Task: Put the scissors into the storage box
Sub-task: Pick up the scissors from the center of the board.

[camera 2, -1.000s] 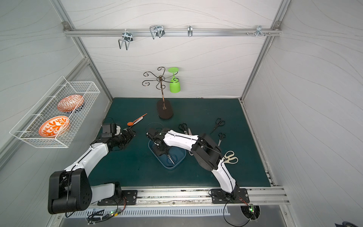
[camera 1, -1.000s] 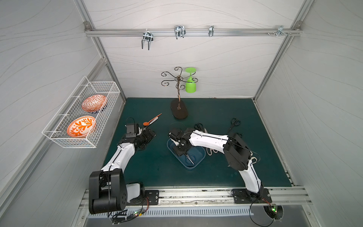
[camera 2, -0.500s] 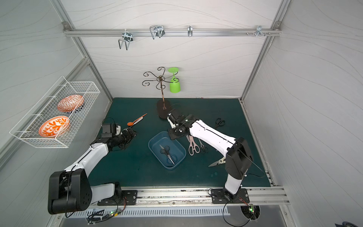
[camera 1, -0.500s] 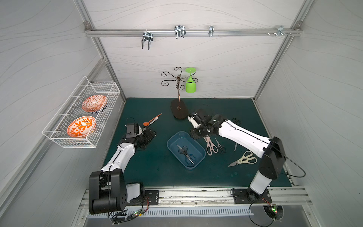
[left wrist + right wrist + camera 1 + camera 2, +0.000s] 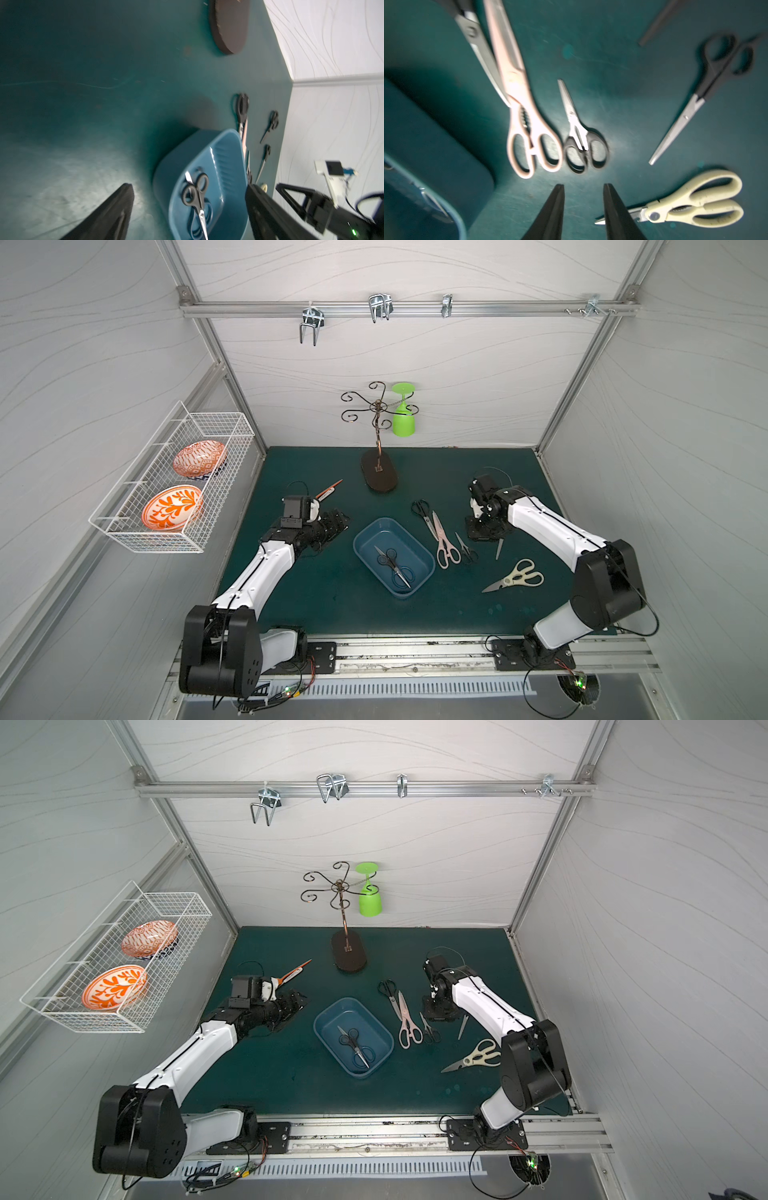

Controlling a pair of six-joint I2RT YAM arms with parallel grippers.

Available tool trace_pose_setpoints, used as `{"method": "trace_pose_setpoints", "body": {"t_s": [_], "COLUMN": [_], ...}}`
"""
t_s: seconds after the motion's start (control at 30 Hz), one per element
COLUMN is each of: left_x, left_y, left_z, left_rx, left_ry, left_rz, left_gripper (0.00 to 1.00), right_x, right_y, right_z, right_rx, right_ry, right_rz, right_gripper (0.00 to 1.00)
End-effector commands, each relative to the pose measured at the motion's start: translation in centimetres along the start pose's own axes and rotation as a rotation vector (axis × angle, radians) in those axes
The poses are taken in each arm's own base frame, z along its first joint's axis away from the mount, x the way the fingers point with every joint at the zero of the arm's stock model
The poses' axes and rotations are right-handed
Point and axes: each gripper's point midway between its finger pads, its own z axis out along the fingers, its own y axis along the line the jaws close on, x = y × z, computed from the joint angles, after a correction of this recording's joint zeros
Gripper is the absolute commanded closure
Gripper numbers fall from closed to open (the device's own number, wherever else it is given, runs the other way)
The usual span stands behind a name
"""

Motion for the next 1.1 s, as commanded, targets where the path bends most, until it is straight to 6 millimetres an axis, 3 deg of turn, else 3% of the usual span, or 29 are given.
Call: {"method": "trace_pose_setpoints", "body": {"t_s": [0.0,0.23,0.47,0.7,1.07], "left_x": [0.9,1.9,1.9,1.4,1.4], "left_y": [-3.2,-2.2,-0.3,-0.5,-0.4], "left_z": [-0.5,-0.1,0.2,0.3,0.1], "left_rx": [0.041,-0.011,-0.082,-0.077,-0.086], "left_ry": [0.014,0.026,0.001,-0.016,-0.025], "left_rz": [0.096,0.135,0.177,0.182,0.186], "left_gripper": [0.11,0.11,0.11,0.11,0.11], "right_x": [1.7,2.4,2.1,2.0,2.5], "right_y": [-1.6,-2.1,-0.9,1.1,0.6], "right_z": [0.5,2.9,4.5,5.2,6.6], "right_rx": [-0.007,0.001,-0.046,0.0,0.041], "right_ry": [0.059,0.085,0.093,0.086,0.121], "right_rz": [0.038,0.054,0.045,-0.086,-0.094], "right_gripper": [0.64,0.65,0.68,0.67,0.67]}}
